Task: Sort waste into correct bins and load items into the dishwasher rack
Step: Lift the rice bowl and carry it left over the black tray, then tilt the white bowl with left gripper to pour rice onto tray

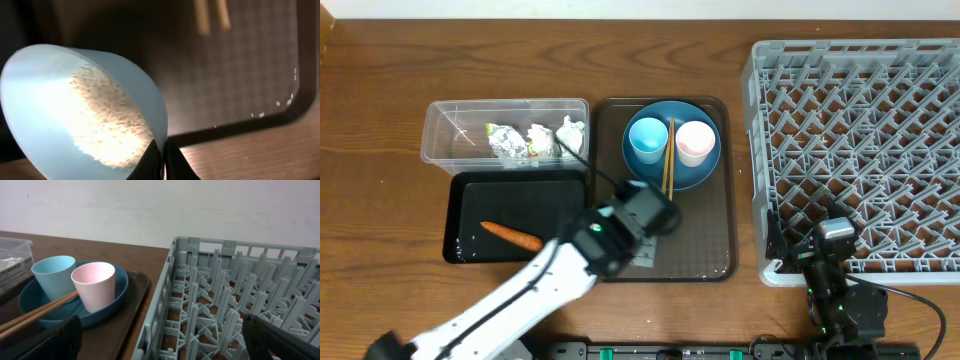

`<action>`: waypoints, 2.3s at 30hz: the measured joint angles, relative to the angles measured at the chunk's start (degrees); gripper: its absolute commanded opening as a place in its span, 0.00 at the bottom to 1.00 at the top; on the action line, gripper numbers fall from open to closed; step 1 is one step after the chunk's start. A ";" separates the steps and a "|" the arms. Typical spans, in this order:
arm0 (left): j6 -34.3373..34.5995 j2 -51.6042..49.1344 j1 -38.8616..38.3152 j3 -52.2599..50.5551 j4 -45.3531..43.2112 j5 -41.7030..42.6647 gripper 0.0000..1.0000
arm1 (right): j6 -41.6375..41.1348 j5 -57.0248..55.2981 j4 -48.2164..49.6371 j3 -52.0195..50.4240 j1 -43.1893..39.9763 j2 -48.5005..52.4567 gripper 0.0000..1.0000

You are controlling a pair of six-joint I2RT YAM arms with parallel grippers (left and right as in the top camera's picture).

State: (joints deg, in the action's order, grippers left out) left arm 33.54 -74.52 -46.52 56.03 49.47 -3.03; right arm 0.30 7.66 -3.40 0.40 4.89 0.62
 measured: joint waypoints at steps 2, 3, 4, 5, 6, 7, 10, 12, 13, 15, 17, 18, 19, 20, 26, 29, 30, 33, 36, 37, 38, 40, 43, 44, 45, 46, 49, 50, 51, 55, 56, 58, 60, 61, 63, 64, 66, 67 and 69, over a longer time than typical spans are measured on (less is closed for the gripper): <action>-0.96 2.12 3.10 0.00 0.63 0.00 0.06 | -0.02 0.00 0.00 0.00 0.00 0.00 0.99; -1.40 3.37 5.20 0.00 0.98 -0.02 0.06 | -0.02 0.02 0.00 0.00 0.00 0.00 0.99; -1.81 4.28 7.02 0.02 1.33 0.02 0.06 | -0.02 0.02 0.00 0.00 0.00 0.00 0.99; -2.32 5.31 9.35 0.02 1.57 0.02 0.06 | -0.02 0.02 0.00 0.00 0.00 0.00 0.99; -2.78 6.16 11.47 0.02 1.66 0.02 0.06 | -0.02 0.02 0.00 0.00 0.00 0.00 0.99; -3.26 6.71 13.03 0.02 1.64 0.04 0.06 | -0.02 0.02 0.00 0.00 0.00 0.00 0.99; -4.98 8.20 19.52 0.02 1.64 0.11 0.06 | -0.02 0.00 0.00 0.00 0.00 0.00 0.99; -6.75 8.48 24.30 0.02 1.33 1.25 0.06 | -0.02 0.00 0.00 0.00 0.00 0.00 0.99; -7.72 8.50 26.53 0.02 1.11 2.05 0.06 | -0.02 0.00 0.00 0.00 0.00 0.00 0.99; -9.70 8.48 30.80 0.00 0.74 4.46 0.06 | -0.02 0.00 0.00 0.00 0.00 0.00 0.99; -11.93 8.46 35.43 0.02 0.37 8.00 0.06 | -0.02 0.02 0.00 0.00 0.00 0.00 0.99; -13.29 8.39 38.16 0.00 0.22 10.21 0.06 | -0.02 0.02 0.00 0.00 0.00 0.00 0.99; -14.60 8.26 40.48 0.00 0.09 12.22 0.06 | -0.02 0.02 0.00 0.00 0.00 0.00 0.99; -15.76 8.13 42.49 0.00 -0.02 14.38 0.07 | -0.02 0.00 0.00 0.00 0.00 0.00 0.99; -23.82 6.12 55.19 -0.02 -1.11 28.81 0.06 | -0.02 0.00 0.00 0.00 0.00 0.00 0.99; -28.33 3.32 60.85 -0.04 -1.07 36.54 0.06 | -0.02 0.00 0.00 0.00 0.00 0.00 0.99; -29.51 2.34 62.23 -0.07 -1.14 38.82 0.06 | -0.02 0.00 0.00 0.00 0.00 0.00 0.99; -33.64 -1.99 66.66 -0.07 -1.33 47.36 0.06 | -0.02 0.00 0.00 0.00 0.00 0.00 0.99; -37.20 -6.43 69.72 -0.09 -1.46 55.58 0.06 | -0.02 0.00 0.02 0.00 0.00 0.00 0.99; -38.40 -8.04 70.60 -0.09 -1.42 58.47 0.06 | -0.02 0.00 0.00 0.00 0.00 0.00 0.99; -39.41 -9.60 71.28 -0.09 -1.40 61.13 0.06 | -0.02 0.00 0.00 0.00 0.00 0.00 0.99; -40.96 -12.85 72.32 -0.09 -1.33 65.99 0.06 | -0.02 0.00 0.00 0.00 0.00 0.00 0.99; -42.75 -16.68 73.00 -0.11 -1.20 70.62 0.06 | -0.02 0.02 0.00 0.00 0.00 0.00 0.99; -43.56 -18.10 73.11 -0.11 -0.85 72.13 0.06 | -0.02 0.02 0.00 0.00 0.00 0.00 0.99; -44.00 -18.69 73.13 -0.15 -0.68 72.81 0.06 | -0.02 0.02 0.00 0.00 0.00 0.00 0.99; -44.61 -19.34 73.16 -0.15 -0.02 73.88 0.06 | 0.00 0.00 0.00 0.00 0.00 0.00 0.99; -46.21 -20.11 73.18 -0.20 1.77 76.76 0.06 | -0.02 0.00 0.00 0.00 0.00 0.00 0.99; -46.58 -20.11 73.22 -0.20 2.23 77.85 0.06 | -0.02 0.00 0.00 0.00 0.00 0.00 0.99; -46.97 -20.11 73.35 -0.20 2.80 79.10 0.06 | -0.02 0.02 0.00 0.00 0.00 0.00 0.99; -47.52 -20.11 74.18 -0.20 4.39 82.66 0.06 | -0.02 0.00 0.00 0.00 0.00 0.00 0.99; -47.54 -20.11 74.36 -0.20 4.61 83.23 0.06 | -0.02 0.02 0.00 0.00 0.00 0.00 0.99; -47.56 -20.11 74.66 -0.20 5.20 84.02 0.06 | -0.02 0.00 0.00 0.00 0.00 0.00 0.99; -47.56 -20.11 74.86 -0.20 5.70 84.52 0.06 | -0.02 0.00 0.00 0.00 0.00 0.00 0.99; -47.58 -20.11 74.88 -0.20 5.70 84.74 0.06 | -0.02 0.00 0.00 0.00 0.00 0.00 0.99; -47.58 -20.11 74.88 -0.20 5.79 85.22 0.06 | -0.02 0.02 0.00 0.00 0.00 0.00 0.99; -47.56 -20.11 74.88 -0.20 5.81 85.35 0.06 | -0.02 0.00 0.00 0.00 0.00 0.00 0.99; -47.56 -20.11 74.93 -0.20 5.88 85.94 0.06 | 0.00 0.00 0.00 0.00 0.00 0.00 0.99; -47.56 -20.11 74.99 -0.20 5.99 86.51 0.06 | -0.02 0.00 0.00 0.00 0.00 0.00 0.99; -47.56 -20.11 75.49 -0.20 6.32 88.08 0.06 | -0.02 0.02 0.00 0.00 0.00 0.00 0.99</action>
State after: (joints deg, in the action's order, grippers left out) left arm -14.02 -94.63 28.97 55.83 55.79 85.06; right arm 0.27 7.68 -3.40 0.40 4.89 0.62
